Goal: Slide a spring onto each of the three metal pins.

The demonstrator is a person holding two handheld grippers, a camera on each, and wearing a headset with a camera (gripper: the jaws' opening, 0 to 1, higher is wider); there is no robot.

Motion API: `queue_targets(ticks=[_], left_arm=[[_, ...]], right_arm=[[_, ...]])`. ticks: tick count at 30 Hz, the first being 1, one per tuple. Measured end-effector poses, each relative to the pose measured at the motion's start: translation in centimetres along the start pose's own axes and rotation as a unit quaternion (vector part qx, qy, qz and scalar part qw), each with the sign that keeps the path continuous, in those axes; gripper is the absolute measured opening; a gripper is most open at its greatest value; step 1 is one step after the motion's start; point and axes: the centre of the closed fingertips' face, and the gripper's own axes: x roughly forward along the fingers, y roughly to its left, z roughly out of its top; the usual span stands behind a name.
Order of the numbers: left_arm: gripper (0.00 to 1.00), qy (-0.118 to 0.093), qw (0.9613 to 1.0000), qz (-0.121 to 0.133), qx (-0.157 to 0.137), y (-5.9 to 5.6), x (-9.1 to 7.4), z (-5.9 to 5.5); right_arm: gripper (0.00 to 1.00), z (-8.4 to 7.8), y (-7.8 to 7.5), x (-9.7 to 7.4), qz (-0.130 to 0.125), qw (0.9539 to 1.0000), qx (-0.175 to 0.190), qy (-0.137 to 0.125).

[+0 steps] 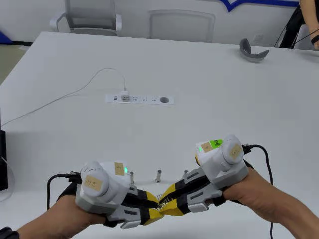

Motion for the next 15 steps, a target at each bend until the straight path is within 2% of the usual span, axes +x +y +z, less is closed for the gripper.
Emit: queue_targets(ticks=[5,9,15], left_arm=[[0.1,-0.001,1.0,-0.007,-0.001,-0.4,-0.2,-0.5],[0.1,-0.005,0.9999,-0.007,-0.007,-0.4,-0.3,-0.8],[0.13,-0.012,0.9998,0.006,-0.018,-0.2,-0.4,-1.6]], right_arm=[[0.13,-0.4,0.4,0.4,0.012,0.9998,-0.007,0.013],[0.12,-0.6,0.5,0.6,0.009,0.9998,-0.006,0.014],[0.12,-0.9,0.2,1.0,-0.006,0.9999,-0.001,0.014]])
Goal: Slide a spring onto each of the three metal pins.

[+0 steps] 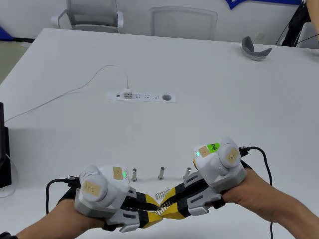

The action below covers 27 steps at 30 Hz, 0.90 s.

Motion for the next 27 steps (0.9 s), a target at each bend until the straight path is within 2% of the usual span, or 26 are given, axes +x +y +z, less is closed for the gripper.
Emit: queue_targets(ticks=[5,10,17,22,27], left_arm=[[0.19,0.001,0.9996,0.022,-0.019,0.8,-0.7,-1.6],[0.24,-0.005,0.9978,0.049,-0.044,1.8,-1.8,-2.5],[0.24,-0.02,0.9927,0.086,-0.082,3.4,-3.4,-3.6],[0.26,-0.025,0.9889,0.111,-0.096,4.4,-4.1,-4.1],[0.31,-0.031,0.9826,0.143,-0.114,5.7,-5.0,-4.9]], right_arm=[[0.12,-0.1,-0.2,0.0,-0.008,1.0,0.005,-0.001],[0.12,-0.4,-0.6,0.0,-0.014,0.9999,0.009,-0.003],[0.12,-1.4,-1.5,0.3,-0.035,0.9991,0.024,0.005],[0.12,-1.7,-2.1,0.4,-0.043,0.9986,0.026,0.013],[0.12,-1.6,-3.6,0.5,-0.063,0.9973,0.03,0.022]])
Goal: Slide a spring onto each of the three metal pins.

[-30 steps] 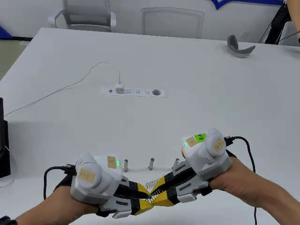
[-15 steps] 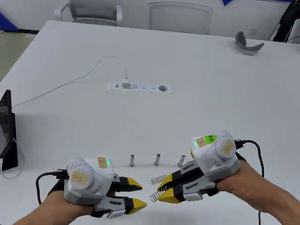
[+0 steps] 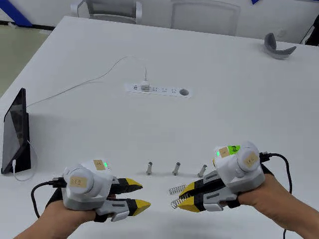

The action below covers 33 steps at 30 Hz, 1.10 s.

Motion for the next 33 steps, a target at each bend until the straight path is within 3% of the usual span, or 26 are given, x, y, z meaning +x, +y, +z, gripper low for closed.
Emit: queue_targets(ticks=[5,18,33], left_arm=[[0.37,0.006,0.9996,0.026,-0.005,1.4,-0.4,-0.7],[0.51,0.001,0.9958,0.082,-0.039,4.8,-1.8,-1.9],[0.68,0.002,0.9906,0.117,-0.072,6.8,-2.9,-3.2]], right_arm=[[0.12,-0.2,-1.8,0.4,-0.029,0.9986,-0.035,0.025],[0.12,0.6,-5.4,2.2,-0.039,0.9964,-0.043,0.062],[0.13,1.4,-9.2,4.1,-0.051,0.9921,-0.048,0.104]])
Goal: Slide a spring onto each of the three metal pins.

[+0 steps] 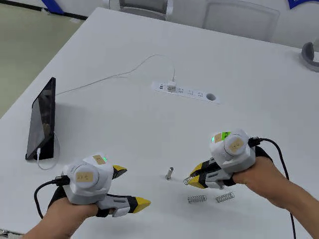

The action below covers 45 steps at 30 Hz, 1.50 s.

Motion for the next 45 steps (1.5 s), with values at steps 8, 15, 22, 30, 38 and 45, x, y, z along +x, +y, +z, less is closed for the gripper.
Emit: queue_targets(ticks=[8,15,22,30,38,45], left_arm=[[0.73,0.006,0.9999,0.006,-0.014,0.7,-0.3,-0.7],[0.73,0.008,0.9997,0.004,-0.022,0.7,-0.4,-1.2],[0.73,0.008,0.9996,0.004,-0.026,0.8,-0.6,-1.4],[0.73,0.005,0.9994,0.006,-0.034,1.1,-0.9,-1.4],[0.73,0.005,0.9992,0.007,-0.039,1.3,-1.2,-1.7],[0.72,0.005,0.9991,0.007,-0.042,1.3,-1.3,-1.8]], right_arm=[[0.13,1.1,-1.3,0.8,-0.004,0.9999,-0.014,0.005],[0.13,1.8,-2.0,1.4,-0.005,0.9995,-0.029,0.011],[0.13,2.3,-2.5,1.9,-0.005,0.999,-0.04,0.018],[0.13,3.0,-2.6,2.6,0.003,0.9984,-0.052,0.024],[0.13,2.9,-2.3,3.3,0.009,0.9971,-0.066,0.038],[0.13,2.8,-2.3,3.8,0.013,0.9959,-0.076,0.048]])
